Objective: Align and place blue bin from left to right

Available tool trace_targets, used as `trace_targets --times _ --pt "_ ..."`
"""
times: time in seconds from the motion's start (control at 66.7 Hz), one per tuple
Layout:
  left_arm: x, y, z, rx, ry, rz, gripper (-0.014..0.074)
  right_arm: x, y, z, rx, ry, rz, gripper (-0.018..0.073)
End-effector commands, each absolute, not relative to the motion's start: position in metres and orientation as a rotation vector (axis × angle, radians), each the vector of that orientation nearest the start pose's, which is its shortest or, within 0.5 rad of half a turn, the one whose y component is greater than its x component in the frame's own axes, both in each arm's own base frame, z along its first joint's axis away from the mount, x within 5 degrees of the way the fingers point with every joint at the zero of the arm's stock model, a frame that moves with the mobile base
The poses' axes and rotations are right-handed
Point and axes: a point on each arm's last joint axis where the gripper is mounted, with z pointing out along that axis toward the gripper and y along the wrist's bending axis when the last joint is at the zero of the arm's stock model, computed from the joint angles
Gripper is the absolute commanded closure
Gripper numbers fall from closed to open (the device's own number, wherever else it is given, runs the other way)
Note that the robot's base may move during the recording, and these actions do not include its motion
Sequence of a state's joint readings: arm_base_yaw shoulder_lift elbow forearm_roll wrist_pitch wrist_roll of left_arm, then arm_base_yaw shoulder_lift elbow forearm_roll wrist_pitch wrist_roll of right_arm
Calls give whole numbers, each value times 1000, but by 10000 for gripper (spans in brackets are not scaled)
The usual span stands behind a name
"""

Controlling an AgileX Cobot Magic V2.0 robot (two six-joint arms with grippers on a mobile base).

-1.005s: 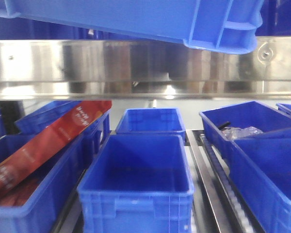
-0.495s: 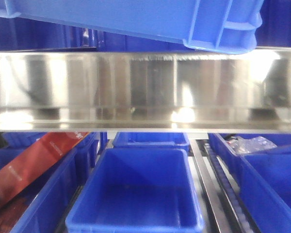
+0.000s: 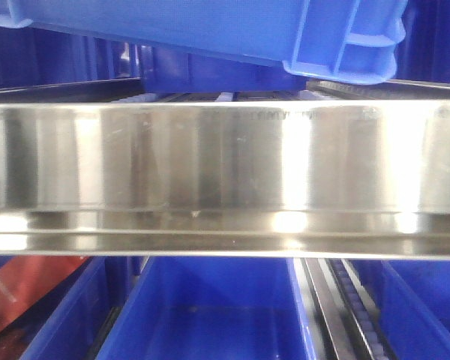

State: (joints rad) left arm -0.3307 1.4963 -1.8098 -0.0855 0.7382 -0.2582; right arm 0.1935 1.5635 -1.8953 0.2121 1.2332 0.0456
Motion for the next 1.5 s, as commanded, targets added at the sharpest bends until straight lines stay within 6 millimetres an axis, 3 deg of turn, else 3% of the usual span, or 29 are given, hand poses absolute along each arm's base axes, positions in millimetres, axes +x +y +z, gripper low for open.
trace_targets --times 0.0,1.214,1.484 --pt "291 -118 521 47 1786 -641 708 308 88 479 -170 2259 501 629" --pt "291 -119 519 50 1809 -638 708 309 88 481 -169 2242 500 629" --pt "294 -97 504 14 1982 -525 708 314 75 494 -126 2189 480 629"
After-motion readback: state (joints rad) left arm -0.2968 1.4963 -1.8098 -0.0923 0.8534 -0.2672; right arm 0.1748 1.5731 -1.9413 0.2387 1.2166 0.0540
